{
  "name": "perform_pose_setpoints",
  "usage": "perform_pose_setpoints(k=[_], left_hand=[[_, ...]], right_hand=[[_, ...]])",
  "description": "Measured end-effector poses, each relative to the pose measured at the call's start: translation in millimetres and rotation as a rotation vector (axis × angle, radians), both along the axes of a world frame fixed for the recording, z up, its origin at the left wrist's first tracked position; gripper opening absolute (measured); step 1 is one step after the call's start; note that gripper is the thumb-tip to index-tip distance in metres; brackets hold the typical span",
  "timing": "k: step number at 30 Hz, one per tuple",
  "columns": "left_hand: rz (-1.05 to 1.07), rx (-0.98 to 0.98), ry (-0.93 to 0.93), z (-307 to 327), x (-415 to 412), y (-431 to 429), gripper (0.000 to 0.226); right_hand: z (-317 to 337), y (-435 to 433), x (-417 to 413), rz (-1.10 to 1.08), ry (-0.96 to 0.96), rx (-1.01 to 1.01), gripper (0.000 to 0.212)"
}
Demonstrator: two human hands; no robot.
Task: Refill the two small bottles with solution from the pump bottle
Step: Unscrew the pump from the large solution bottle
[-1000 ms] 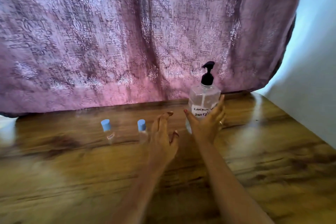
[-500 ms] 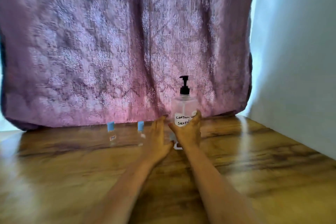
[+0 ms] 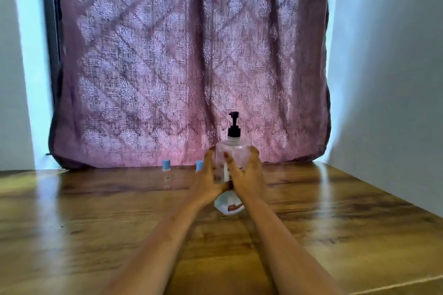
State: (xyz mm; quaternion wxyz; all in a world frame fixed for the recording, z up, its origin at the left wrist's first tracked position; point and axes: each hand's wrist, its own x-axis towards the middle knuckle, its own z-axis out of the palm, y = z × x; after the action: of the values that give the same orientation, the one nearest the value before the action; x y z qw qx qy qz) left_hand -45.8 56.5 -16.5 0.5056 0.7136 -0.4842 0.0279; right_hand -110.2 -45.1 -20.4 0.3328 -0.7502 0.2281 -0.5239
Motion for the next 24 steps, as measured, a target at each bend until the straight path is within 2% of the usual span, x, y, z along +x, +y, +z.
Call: perform_pose_setpoints(k=[5,10,16,21,24], left_hand=[[-0.079,-0.116,0.107,-18,10,-18,0.092],[-0.096,-0.169,0.112,-29,20,-27,0.071],[-0.147,-0.183,0.116,-26,20,-27,0.057],[-0.18,-0.166,0.125,-21,14,-22,0.071],[-0.191,-0.158,0.125,-18,10,-18,0.074]], right_hand=[[37,-19,10,0.219,-0.178,-0.059,0.051],[61,-26,18,0.273,-0.301,-0.018,0.021],[63,-23,11,0.356,-0.374,0.067,0.018],[64,-18,3,0.38,-0.371,0.057,0.015],[64,-17,-1,0.402,-0.372,0.066,0.02]])
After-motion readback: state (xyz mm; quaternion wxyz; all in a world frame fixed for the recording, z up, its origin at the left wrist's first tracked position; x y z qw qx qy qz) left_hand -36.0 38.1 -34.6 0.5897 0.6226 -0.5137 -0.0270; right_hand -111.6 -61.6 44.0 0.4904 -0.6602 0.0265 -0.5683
